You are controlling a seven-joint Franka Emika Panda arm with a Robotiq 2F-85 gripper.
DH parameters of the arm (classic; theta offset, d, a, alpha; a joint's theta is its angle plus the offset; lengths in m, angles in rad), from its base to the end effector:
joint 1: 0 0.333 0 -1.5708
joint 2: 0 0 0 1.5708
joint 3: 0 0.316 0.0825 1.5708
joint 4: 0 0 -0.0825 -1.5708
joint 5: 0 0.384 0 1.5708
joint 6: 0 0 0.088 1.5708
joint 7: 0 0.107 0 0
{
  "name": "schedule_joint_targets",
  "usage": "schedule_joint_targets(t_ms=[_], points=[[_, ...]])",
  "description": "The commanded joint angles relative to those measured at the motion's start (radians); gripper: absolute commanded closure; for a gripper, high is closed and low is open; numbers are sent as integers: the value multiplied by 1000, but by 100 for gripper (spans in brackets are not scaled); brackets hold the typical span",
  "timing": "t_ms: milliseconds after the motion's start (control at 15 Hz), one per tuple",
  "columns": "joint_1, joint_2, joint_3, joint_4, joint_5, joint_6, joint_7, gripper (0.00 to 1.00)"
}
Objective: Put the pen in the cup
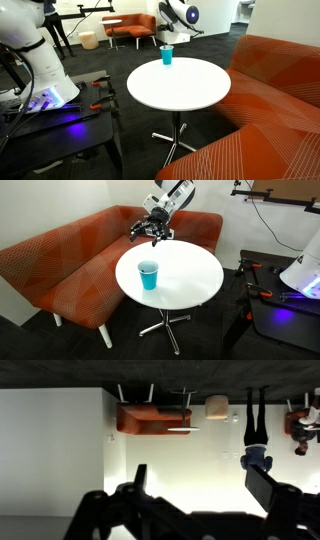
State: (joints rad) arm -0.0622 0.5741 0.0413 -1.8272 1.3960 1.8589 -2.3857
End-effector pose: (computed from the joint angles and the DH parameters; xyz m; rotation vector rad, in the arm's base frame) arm 0.6302 0.0613 0.2338 -1.5041 -1.3896 -1.1232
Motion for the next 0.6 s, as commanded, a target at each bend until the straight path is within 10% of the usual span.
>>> schedule_joint_targets(t_ms=[0,533], points=[[26,-145,-10,-138,138,107,17,0],[93,-296,-23,-253,514,484,13,0]])
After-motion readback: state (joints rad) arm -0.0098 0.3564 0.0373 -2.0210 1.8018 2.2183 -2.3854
